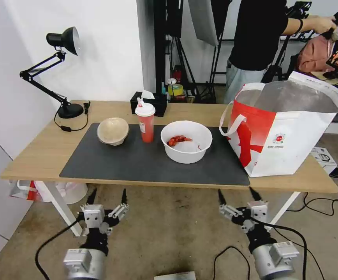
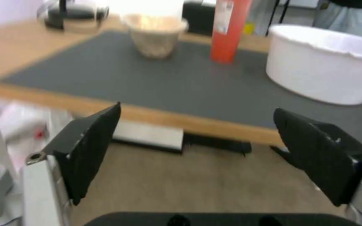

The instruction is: Pick up the trash from the table and place it into the takeout bag.

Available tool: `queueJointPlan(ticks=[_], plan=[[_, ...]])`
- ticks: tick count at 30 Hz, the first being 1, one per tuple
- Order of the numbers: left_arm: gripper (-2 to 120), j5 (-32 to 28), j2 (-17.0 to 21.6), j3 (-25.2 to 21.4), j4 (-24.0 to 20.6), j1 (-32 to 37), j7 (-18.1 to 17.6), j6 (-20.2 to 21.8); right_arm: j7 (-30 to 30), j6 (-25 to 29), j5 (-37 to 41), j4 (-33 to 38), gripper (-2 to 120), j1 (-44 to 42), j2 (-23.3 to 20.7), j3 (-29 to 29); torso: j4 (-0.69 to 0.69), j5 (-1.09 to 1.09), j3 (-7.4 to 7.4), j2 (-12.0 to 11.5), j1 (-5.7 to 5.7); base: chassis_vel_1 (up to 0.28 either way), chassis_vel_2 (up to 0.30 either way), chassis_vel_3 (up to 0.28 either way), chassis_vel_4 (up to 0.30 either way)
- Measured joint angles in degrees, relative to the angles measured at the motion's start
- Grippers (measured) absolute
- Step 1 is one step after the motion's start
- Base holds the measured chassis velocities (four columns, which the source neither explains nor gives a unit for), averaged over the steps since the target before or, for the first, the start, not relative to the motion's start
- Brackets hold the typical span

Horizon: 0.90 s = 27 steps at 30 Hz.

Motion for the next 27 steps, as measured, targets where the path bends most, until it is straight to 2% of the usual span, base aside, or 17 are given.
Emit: queueJointPlan(ticks=[1,3,4,7,27], plan=[[100,-0.2,0.0,0.8,-0.3,0.3,-1.0,0.5,0.3,-0.5,0.6,0.3,100,-0.1,-0.9,-0.4,0.01,0.00,0.00,0.0,0.00,0.000,0.000,0.000,0.000],[100,-1.7,0.2,5.3,-2.0,2.0,-6.4,3.0,1.0,-0.5,1.5,0.9,100,0.0,-2.1,-1.1,-0.01,0.01,0.00,0.0,0.00,0.000,0.000,0.000,0.000],[100,-1.7,0.2,5.3,-2.0,2.0,-6.4,3.0,1.0,-0.5,1.5,0.9,100,0.0,-2.1,-1.1,-0.01,0.01,0.00,0.0,0.00,0.000,0.000,0.000,0.000],[100,-1.5,0.2,8.9,-4.9,4.1,-10.1,4.2,0.9,0.8,1.6,0.9,100,0.0,-2.2,-1.2,-0.01,0.02,0.00,0.0,0.00,0.000,0.000,0.000,0.000],[99,2.4,0.2,9.2,-7.4,8.3,-9.6,1.8,1.1,2.4,3.3,4.0,100,-0.9,-3.7,1.5,0.00,0.00,0.00,0.0,0.00,0.000,0.000,0.000,0.000]])
